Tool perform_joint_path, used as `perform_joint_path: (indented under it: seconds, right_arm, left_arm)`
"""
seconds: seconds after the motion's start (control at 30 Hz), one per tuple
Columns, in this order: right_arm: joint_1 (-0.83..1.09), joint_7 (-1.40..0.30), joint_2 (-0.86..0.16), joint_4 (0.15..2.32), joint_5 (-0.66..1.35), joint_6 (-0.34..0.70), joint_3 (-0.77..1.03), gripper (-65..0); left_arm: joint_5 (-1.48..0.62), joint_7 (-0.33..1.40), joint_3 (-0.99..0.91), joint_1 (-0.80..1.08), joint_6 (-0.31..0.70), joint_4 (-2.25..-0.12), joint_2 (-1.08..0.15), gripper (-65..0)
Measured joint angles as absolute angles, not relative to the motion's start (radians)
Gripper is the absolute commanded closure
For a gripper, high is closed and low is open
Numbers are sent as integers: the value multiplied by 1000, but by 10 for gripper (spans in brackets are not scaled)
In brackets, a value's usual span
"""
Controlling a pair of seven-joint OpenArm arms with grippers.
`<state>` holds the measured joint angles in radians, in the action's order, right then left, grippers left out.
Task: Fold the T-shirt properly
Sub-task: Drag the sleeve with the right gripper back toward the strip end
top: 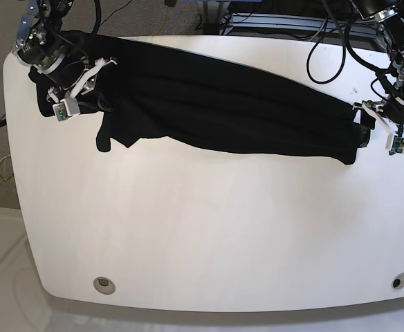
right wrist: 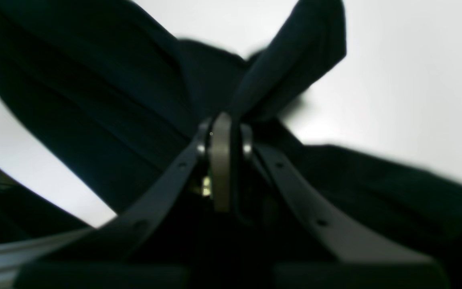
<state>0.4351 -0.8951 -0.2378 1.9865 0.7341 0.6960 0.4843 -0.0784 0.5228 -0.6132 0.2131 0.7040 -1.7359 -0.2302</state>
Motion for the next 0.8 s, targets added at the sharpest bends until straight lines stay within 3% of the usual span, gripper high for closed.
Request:
perform_joint_path:
  seconds: [0.8]
  right_arm:
    - [533,-899,-375,1995,1082,692,558,0]
  left_arm:
    - [-75,523,-613,213,701,-1736,-231,-414]
